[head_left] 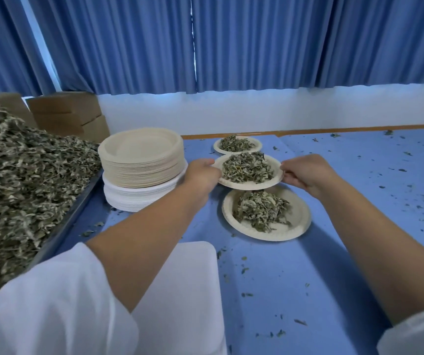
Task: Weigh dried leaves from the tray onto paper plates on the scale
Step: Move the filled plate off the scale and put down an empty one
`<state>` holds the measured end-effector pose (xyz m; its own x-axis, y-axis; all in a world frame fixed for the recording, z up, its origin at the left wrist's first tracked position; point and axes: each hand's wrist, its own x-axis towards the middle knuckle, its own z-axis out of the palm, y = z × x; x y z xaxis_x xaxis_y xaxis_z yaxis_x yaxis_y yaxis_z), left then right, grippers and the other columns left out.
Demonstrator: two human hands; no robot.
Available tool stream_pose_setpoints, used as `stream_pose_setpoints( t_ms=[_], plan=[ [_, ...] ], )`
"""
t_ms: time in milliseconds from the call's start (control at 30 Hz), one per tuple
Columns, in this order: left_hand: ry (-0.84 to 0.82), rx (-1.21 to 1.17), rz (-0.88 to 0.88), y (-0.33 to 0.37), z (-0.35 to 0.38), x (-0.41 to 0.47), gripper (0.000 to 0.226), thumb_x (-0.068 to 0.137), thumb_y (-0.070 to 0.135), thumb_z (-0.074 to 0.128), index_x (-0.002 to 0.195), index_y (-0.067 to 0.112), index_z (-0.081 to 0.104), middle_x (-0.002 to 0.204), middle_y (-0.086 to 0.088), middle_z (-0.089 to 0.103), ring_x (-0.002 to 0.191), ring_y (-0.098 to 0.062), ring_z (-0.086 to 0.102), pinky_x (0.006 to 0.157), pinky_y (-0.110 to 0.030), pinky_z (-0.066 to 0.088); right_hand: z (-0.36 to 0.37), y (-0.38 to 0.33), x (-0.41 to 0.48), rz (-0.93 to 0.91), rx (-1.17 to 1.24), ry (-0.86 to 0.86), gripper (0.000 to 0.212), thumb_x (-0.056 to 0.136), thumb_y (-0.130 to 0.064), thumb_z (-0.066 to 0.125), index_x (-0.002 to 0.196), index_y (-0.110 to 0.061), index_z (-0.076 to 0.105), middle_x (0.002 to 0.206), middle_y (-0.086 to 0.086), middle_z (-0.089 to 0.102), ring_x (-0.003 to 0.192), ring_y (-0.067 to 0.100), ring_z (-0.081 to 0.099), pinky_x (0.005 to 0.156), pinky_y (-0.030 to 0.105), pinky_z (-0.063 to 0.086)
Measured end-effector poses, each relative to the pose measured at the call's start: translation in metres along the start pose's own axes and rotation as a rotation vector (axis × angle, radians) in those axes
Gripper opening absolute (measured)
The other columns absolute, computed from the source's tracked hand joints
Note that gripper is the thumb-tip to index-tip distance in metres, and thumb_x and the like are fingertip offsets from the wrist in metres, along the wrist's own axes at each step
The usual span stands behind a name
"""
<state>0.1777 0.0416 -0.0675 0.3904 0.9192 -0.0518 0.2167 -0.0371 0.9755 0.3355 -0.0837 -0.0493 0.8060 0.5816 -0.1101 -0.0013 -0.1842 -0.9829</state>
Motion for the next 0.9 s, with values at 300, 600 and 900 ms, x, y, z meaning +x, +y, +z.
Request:
stream_pose_setpoints(
  t_ms=[300,600,900],
  plan=[
    [0.007,0.104,0.04,-0.006,0.01,0.005,0.049,0.089,-0.001,0.05,0.134,0.015,0.052,0.138,-0.002,0.051,0.123,-0.019,0.048,0.097,-0.031,0.044,-0.003,0.012,0.006,0.036,0.015,-0.011,0.015,0.088,0.007,0.056,0.074,0.001,0.055,0.058,0.01,0.051,0.037,0.007,0.053,0.034,0.015,0.043],
    [0.009,0.157,0.075,-0.008,0.007,0.002,0.03,0.089,0.005,0.048,0.068,0.027,0.045,0.074,0.009,0.043,0.074,-0.015,0.041,0.071,-0.029,0.034,-0.002,0.014,0.009,0.032,-0.079,0.04,0.003,0.086,0.002,0.058,0.082,0.002,0.057,0.074,0.014,0.054,0.054,0.017,0.059,0.049,0.023,0.054],
    [0.007,0.395,0.45,0.007,-0.018,-0.03,0.043,0.096,0.017,0.045,0.139,0.013,0.045,0.142,-0.004,0.048,0.125,-0.018,0.049,0.1,-0.027,0.04,0.024,-0.019,-0.028,-0.492,-0.364,0.104,0.023,0.087,-0.015,0.058,0.107,-0.016,0.069,0.091,-0.008,0.065,0.077,0.01,0.057,0.071,0.027,0.048]
  ],
)
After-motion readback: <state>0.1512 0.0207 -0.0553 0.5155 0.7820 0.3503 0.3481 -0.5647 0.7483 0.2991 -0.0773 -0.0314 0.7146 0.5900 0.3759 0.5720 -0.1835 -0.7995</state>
